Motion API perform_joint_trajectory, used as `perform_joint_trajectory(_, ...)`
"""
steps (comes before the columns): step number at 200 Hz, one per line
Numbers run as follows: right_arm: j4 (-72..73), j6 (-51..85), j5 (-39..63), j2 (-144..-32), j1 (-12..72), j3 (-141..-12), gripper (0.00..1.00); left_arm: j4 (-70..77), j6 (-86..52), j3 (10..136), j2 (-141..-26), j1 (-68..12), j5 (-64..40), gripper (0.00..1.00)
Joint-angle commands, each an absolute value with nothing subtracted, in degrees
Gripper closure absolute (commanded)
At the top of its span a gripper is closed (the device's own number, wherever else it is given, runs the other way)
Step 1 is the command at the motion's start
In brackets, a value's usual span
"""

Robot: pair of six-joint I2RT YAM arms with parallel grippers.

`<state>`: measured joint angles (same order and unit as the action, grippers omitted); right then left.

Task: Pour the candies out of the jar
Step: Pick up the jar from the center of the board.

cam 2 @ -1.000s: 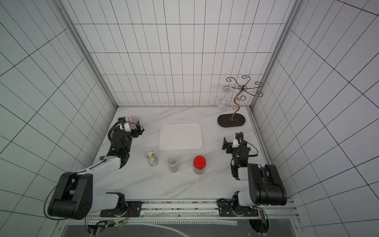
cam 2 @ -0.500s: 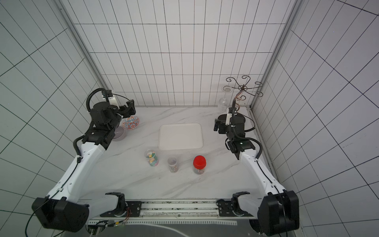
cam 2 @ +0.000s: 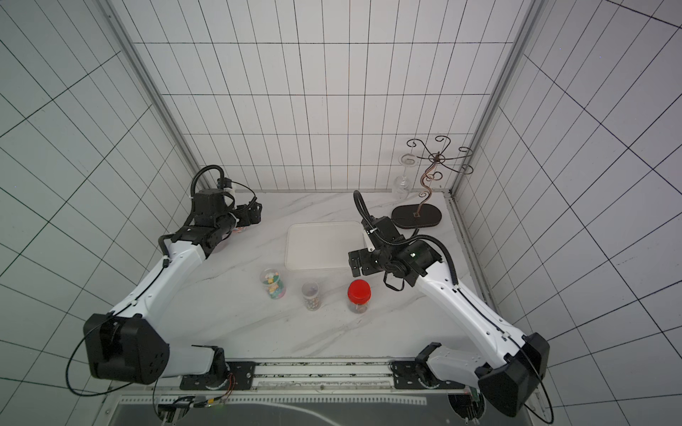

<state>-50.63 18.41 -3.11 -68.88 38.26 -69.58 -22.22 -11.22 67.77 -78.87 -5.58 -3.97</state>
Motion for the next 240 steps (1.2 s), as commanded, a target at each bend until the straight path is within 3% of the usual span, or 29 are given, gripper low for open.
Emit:
perform_joint_trajectory(1,-57.5,21.79,-2.46,-67.77,40.71,-67.81,0.02,-22.5,-12.25,67.43,-78.76,-5.45,-6.59,0.03)
perform_joint_trajectory(162,-53.81,21.36,-5.05,-74.54,45.17,-60.75,0.13,-22.5,-12.55,66.7,-79.8,-5.1,-7.65,0.03)
perform_joint_trajectory(240,-53.93,21.23,-7.18,-76.6,46.33,-60.84,0.23,-22.59,-12.67,66.7,-80.32,-4.99,-8.35,0.03)
